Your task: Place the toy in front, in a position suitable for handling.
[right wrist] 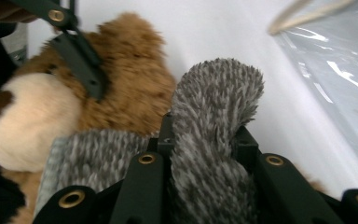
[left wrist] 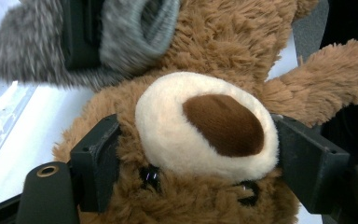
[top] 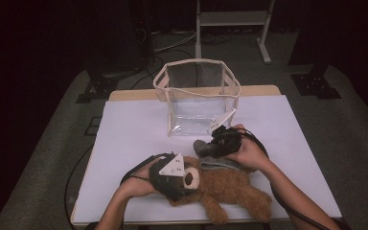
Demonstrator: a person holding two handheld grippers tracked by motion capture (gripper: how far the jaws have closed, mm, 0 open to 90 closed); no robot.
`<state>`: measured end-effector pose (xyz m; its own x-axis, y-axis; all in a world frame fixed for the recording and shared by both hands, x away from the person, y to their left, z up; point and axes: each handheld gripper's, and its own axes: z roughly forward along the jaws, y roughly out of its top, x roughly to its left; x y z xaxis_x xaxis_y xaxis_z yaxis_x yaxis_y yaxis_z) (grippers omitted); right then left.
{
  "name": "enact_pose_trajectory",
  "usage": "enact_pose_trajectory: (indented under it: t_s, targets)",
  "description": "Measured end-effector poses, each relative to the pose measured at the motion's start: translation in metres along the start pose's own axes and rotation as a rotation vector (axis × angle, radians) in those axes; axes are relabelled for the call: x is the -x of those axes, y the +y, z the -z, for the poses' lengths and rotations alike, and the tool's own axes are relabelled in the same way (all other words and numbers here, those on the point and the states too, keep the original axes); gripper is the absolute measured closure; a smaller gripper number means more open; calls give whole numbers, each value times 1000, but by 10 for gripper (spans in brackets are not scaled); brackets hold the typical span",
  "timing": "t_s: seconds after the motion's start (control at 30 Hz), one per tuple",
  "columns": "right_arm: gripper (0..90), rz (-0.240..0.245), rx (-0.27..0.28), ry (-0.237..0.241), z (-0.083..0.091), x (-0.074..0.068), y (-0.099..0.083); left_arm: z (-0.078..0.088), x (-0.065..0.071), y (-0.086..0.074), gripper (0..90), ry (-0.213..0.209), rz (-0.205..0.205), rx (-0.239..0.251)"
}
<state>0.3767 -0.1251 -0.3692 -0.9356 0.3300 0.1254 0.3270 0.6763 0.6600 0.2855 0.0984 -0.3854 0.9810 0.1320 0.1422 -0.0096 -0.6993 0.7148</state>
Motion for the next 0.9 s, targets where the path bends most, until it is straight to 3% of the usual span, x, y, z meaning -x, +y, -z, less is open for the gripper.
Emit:
enact_pose_trajectory:
  t_s: [0.17,0.47,0.6,0.77,0.9]
  targets:
    - [714,-64,25,-48,21,13,-20,0,0,0,222,2,-3,1]
    - [714,-122,58,-129,66,22,-62,-1,-1,-1,222,4,0,5]
    - [714,-147,88,-119,78,22,-71,-1,-2,0,222,3,3,2]
    - [713,-110,88,-92,71,16,-58,-2,-2,0,222,5,-2,-4]
    - [712,-83,61,-67,48,17,-39,-2,-1,0,222,4,-2,-4]
